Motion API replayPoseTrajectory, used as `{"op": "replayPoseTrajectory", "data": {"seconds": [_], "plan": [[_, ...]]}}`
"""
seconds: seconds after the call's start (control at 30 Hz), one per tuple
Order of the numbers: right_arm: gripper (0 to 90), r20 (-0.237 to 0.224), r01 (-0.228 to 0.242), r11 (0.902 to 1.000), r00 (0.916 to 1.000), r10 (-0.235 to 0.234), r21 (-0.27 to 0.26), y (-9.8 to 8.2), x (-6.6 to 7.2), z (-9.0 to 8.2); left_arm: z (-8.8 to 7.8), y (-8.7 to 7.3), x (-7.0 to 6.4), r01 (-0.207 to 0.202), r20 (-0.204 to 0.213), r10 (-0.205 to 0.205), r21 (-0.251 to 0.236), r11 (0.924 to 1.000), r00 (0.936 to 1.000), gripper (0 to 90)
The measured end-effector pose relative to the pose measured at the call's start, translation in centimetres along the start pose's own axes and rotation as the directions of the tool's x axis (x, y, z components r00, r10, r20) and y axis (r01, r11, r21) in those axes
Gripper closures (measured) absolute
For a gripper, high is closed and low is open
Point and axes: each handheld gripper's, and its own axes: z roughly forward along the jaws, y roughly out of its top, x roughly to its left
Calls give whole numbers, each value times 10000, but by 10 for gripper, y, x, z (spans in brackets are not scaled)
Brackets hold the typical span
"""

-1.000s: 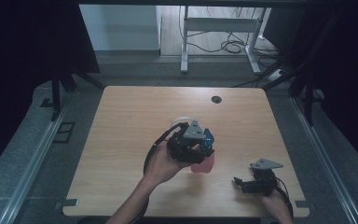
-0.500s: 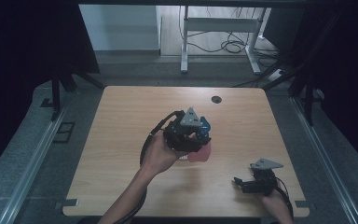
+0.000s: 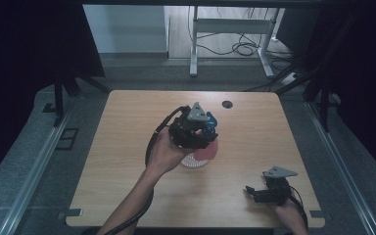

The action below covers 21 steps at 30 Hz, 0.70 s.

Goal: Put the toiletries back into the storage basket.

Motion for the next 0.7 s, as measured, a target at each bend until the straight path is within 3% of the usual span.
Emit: {"op": "replayPoseTrajectory", "data": {"seconds": [0.2, 0.7], "plan": [[82, -4, -3, 10000, 10000, 3, 1, 0, 0, 0, -1, 5, 7, 41, -257, -41, 26, 10000, 9997, 529], [82, -5, 31, 10000, 10000, -31, -8, 0, 0, 0, 7, 4, 29, 648, -919, -651, -57, 9979, 9936, 529]]}}
